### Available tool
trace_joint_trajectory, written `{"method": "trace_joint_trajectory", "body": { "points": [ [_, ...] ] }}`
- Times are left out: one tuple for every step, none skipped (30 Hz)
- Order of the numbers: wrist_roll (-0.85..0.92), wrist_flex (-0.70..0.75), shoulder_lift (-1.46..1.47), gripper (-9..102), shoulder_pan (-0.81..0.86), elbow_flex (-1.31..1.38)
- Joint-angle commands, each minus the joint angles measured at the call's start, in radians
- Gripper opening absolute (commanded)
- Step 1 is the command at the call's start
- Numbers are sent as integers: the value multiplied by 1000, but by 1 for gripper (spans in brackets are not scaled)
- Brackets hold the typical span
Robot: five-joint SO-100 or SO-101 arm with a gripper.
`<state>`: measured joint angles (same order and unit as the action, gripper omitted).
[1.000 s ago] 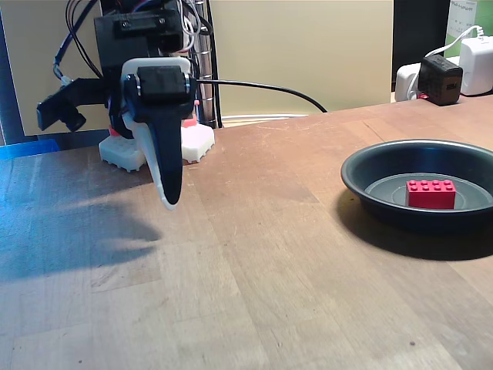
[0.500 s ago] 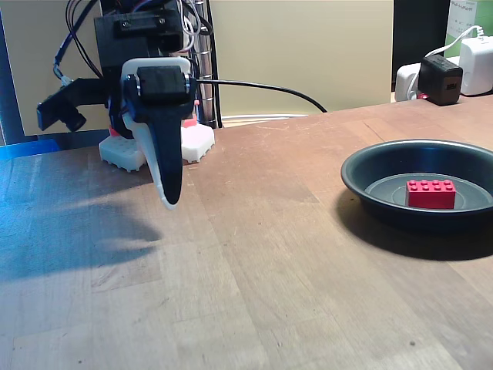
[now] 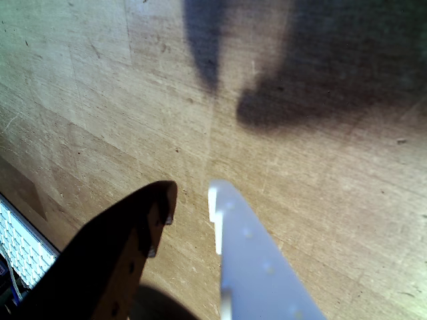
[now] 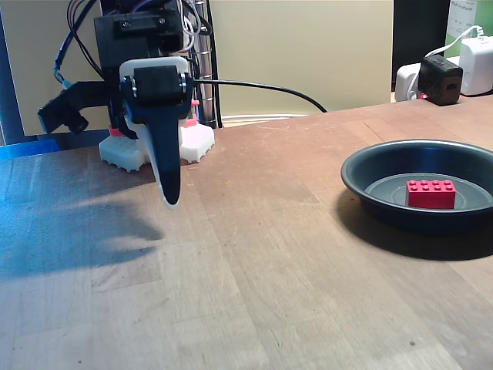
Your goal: Grasp a lego block and put it in the bin.
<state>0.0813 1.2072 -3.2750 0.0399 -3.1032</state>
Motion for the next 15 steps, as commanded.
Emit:
{"method": "trace_joint_trajectory", "body": {
  "points": [
    [0, -2, -37, 0, 6, -54],
    [2, -2, -37, 0, 5, -54],
    [2, -2, -37, 0, 3, -54],
    [2, -2, -37, 0, 2, -54],
    [2, -2, -37, 0, -3, -54],
    [2, -2, -37, 0, -6, -54],
    [2, 0, -37, 0, -8, -54],
    [2, 0, -37, 0, -8, -54],
    [2, 0, -37, 0, -8, -54],
    [2, 2, -37, 0, -8, -54],
    [2, 2, -37, 0, -8, -54],
    [2, 2, -37, 0, -8, -54],
    [2, 2, -37, 0, -8, -54],
    [2, 2, -37, 0, -8, -54],
    [2, 2, -37, 0, -8, -54]
  ]
}}
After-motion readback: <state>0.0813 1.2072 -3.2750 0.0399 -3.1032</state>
